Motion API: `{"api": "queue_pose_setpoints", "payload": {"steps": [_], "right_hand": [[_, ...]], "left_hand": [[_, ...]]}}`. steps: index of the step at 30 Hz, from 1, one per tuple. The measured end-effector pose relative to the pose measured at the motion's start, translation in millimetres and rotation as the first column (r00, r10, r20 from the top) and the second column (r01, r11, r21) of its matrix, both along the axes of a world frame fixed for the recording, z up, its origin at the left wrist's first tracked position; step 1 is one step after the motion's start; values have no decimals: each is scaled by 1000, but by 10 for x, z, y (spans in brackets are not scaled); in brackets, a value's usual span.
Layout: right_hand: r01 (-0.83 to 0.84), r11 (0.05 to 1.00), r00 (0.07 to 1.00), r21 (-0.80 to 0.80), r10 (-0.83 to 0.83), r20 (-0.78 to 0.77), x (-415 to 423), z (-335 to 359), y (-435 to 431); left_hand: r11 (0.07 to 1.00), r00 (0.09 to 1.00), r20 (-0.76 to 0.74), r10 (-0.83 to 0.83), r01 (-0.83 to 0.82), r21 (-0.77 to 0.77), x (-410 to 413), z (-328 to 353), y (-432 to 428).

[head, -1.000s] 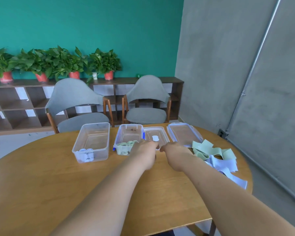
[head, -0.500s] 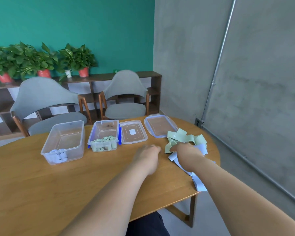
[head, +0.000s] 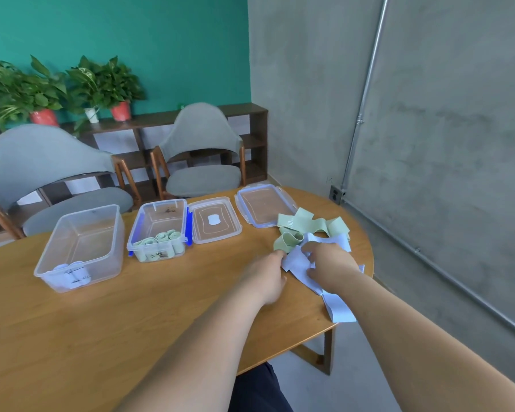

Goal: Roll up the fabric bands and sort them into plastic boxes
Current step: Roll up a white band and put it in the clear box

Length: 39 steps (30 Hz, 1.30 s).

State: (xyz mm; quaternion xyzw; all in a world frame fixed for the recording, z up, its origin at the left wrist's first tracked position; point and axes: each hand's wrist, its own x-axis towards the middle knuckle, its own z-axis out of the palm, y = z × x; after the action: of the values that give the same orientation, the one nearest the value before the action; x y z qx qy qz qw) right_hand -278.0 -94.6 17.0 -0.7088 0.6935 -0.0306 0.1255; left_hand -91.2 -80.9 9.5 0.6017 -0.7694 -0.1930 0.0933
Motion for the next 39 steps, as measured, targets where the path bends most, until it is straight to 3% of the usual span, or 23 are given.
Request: {"api": "queue_pose_setpoints", "payload": {"steps": [4,10,17,23,27,30,33,35,39], "right_hand": [[12,999,1000,-41,-11,26,17,-136,-35],[85,989,976,-118,-58,211,43,-244,-49],[139,983,812,-123,-42,582,200,-73,-68],[139,988,640,-72,-34,768,418,127,-12],[101,994,565,-40,-24,824,592,196,9],[26,1000,470,16,-26,882,722,251,33],[-89,991,392,99,-57,918,870,317,98],[-112,990,430,87,-31,902,988,326,131],[2,978,746,-209,138,651,1229,248,93]], "left_hand": [[999,999,-36,25,-24,28,-81,-69,-23],[997,994,-92,62,-57,50,-80,-99,-58],[978,943,-261,207,-189,92,34,-21,-124],[943,817,-477,325,-318,97,238,109,-129],[922,669,-642,374,-342,182,414,217,-68],[892,533,-726,435,-363,268,578,279,-30],[878,468,-759,453,-384,287,769,316,39],[880,474,-759,446,-387,275,915,302,83],[870,525,-713,465,-421,257,1235,300,203]]}}
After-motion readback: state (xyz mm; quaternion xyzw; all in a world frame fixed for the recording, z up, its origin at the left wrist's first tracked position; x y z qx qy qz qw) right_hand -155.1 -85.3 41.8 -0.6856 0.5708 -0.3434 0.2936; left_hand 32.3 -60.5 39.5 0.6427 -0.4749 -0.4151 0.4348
